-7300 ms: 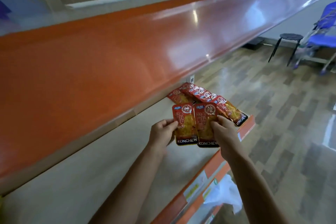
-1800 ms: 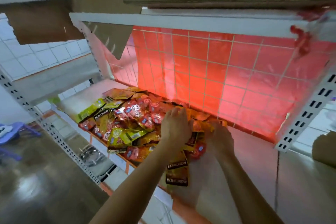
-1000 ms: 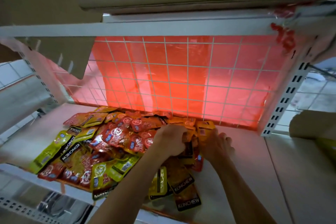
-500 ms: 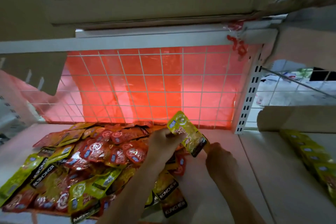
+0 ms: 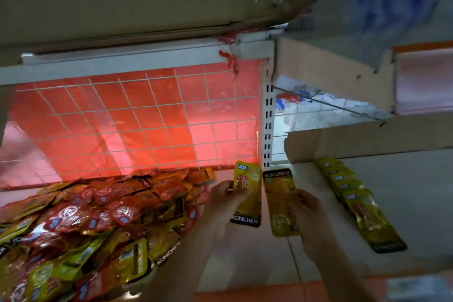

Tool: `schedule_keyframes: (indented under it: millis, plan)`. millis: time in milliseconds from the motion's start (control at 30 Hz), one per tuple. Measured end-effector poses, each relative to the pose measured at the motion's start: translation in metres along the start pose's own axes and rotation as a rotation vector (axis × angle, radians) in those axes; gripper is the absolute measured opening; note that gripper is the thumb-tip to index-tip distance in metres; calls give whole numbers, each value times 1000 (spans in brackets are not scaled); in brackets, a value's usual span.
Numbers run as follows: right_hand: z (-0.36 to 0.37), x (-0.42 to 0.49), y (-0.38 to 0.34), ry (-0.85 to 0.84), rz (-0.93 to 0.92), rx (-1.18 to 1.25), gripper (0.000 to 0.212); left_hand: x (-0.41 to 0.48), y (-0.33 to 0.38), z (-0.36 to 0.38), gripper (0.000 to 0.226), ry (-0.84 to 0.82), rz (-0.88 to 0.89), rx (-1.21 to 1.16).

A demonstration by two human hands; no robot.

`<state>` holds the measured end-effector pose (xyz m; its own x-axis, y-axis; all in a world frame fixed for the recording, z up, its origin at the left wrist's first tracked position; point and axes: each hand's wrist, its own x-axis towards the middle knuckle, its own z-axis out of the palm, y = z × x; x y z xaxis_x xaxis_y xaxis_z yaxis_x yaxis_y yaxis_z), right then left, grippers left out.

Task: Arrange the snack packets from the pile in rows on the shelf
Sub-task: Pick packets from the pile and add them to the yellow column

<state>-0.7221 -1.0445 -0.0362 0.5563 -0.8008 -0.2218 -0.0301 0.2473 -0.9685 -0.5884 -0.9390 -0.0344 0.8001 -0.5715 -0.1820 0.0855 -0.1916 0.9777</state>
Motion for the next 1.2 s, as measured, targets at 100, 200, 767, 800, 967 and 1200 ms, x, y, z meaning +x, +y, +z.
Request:
schedule_keyframes:
  millis: [100,200,767,800,967,1200]
  plan:
    - [-48,-5,-9,-63,-48,-23,14,-13,-1,48,14,-53,-34,-34]
    - [-94,-12,-17,-133,-131,-119,27,-30,-4,96,18,-94,-71,-133]
    - [-253,12,-5,133,-165,139,31,-79,-23,207,4,44,-148,-108]
    - [-252,13,-4,137,-167,150,30,-76,-23,210,5,40,-142,-74]
    - [-248,30,-8,204,-229,217,24,-58,-25,222,10,-28,-99,121]
    - [-246,47,-11,275,-297,273,7,-55,-35,229,14,5,25,390]
